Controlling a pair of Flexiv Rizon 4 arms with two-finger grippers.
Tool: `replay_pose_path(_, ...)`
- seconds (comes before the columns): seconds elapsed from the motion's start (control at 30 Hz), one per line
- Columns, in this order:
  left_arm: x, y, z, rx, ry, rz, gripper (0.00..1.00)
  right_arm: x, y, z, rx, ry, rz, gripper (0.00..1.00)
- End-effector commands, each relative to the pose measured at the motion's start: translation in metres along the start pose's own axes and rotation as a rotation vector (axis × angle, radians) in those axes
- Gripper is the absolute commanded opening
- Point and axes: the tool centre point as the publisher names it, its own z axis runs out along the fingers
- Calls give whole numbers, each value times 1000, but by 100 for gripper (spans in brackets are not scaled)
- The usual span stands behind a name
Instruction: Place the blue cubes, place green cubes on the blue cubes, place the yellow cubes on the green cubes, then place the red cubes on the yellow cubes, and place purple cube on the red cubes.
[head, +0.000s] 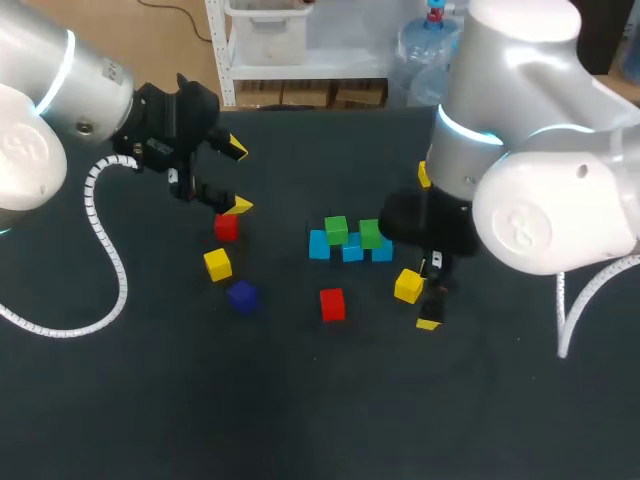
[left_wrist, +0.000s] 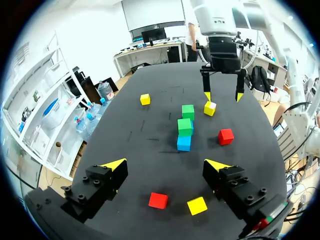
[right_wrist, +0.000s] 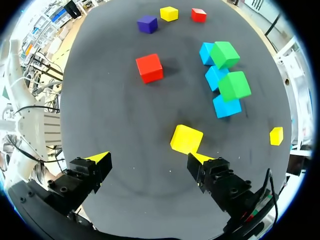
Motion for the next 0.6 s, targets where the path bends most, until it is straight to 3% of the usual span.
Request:
replay_pose_path(0.03, 2, -1, 0, -2, -6, 3, 100, -5, 0, 3, -10, 7, -2, 100)
replay_pose_path(0.6, 2, -1, 0, -2, -6, 3, 100, -4, -6, -9, 12, -7, 3, 100)
